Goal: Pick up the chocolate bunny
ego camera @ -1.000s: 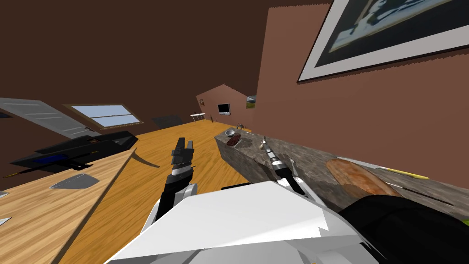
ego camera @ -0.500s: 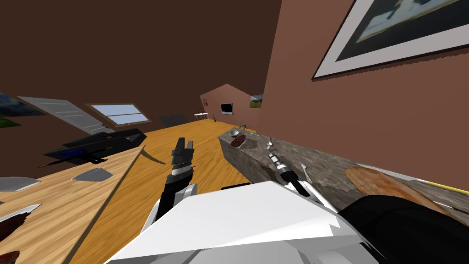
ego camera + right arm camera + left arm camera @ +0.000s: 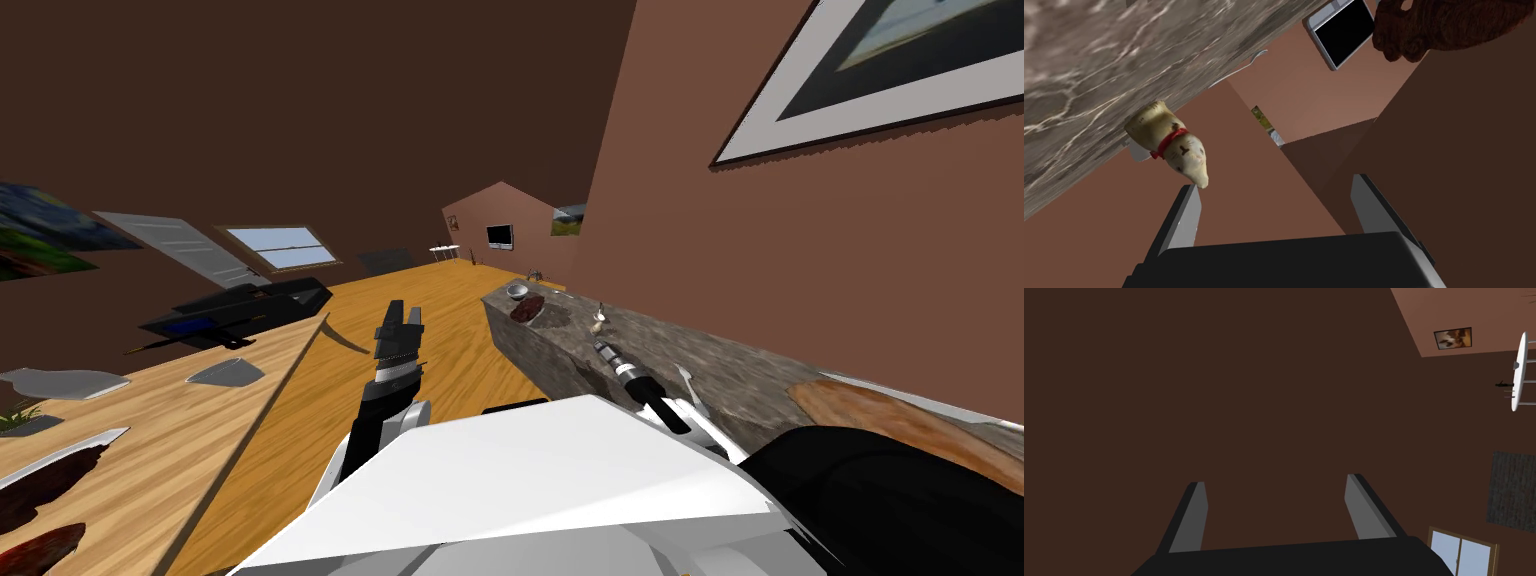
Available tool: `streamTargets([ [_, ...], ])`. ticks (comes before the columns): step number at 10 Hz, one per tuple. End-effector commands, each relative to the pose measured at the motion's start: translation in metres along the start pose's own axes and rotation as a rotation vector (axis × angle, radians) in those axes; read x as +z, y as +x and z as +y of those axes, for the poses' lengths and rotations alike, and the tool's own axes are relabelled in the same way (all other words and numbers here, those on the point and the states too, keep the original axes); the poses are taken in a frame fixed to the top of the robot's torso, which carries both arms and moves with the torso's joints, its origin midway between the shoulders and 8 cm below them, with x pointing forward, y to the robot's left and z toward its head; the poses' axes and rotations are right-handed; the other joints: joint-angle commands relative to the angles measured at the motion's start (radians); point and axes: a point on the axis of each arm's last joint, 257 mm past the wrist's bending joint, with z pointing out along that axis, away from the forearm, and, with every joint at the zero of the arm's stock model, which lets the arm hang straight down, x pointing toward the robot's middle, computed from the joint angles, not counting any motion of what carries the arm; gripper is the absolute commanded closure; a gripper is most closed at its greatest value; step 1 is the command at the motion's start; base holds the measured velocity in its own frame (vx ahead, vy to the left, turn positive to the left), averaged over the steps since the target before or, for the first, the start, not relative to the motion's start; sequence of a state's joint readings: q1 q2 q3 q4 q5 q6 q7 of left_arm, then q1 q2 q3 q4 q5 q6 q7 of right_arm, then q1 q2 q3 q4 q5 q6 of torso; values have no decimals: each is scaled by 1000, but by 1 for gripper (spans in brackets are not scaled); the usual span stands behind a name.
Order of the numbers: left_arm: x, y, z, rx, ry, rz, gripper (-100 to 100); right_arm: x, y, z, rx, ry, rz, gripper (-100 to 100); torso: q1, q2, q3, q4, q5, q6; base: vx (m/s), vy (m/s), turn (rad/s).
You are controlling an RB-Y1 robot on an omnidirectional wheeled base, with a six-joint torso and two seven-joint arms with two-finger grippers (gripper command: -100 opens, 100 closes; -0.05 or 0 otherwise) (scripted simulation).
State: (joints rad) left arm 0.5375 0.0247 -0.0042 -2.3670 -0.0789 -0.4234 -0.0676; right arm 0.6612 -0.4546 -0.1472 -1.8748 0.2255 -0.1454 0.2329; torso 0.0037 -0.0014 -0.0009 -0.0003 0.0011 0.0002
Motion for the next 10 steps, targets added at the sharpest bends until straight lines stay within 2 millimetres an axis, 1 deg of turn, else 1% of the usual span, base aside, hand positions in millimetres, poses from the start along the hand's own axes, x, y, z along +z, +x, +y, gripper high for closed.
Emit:
streamTargets([
  [1, 0, 0, 0, 0, 0, 0, 0, -3, -2, -24, -65, 47, 29, -100, 0, 0, 0, 0, 0, 0, 44, 67, 77],
  [6, 0, 0, 0, 0, 0, 0, 0, -20, -16, -101, -276, 200, 114, -100, 1, -1, -1, 0, 0, 0, 52, 70, 80],
  [10, 0, 0, 0, 0, 0, 0, 0, -41, -40, -165, -452, 336, 179, -100, 1, -2, -1, 0, 0, 0, 65, 77, 85],
])
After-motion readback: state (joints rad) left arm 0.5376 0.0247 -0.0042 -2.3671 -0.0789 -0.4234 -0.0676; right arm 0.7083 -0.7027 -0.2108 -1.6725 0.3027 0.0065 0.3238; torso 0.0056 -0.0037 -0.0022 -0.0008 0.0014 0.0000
